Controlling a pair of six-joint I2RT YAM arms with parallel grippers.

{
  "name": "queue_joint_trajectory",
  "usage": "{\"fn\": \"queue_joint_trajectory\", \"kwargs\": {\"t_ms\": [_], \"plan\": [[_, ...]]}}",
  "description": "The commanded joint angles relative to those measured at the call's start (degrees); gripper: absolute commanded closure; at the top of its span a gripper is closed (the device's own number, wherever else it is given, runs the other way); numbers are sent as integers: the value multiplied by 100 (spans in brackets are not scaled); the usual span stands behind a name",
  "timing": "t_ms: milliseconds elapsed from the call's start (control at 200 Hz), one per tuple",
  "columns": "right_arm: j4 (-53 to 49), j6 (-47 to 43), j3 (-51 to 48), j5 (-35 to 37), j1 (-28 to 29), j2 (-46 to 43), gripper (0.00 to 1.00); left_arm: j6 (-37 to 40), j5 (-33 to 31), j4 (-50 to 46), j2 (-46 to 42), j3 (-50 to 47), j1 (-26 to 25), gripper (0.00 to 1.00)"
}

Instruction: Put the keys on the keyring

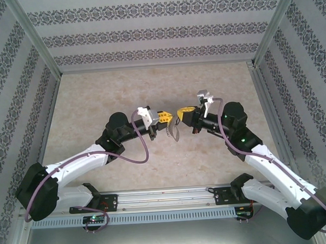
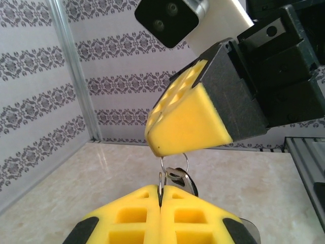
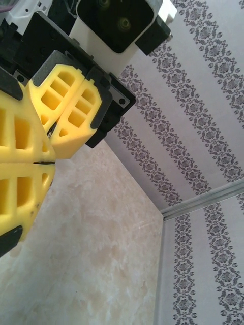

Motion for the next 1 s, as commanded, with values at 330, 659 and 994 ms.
{"fn": "queue_joint_trajectory", "kwargs": {"t_ms": [330,659,994], "plan": [[-188,-289,310,-290,-8,-60,100,-520,703,-519,113,495,-60,100],[-167,-309,319,-411,60,38,100,-551,722,-545,151,539,-60,100],[-400,-428,351,-34,72,-195,100,-547,730,-505,194,537,-60,100]]}}
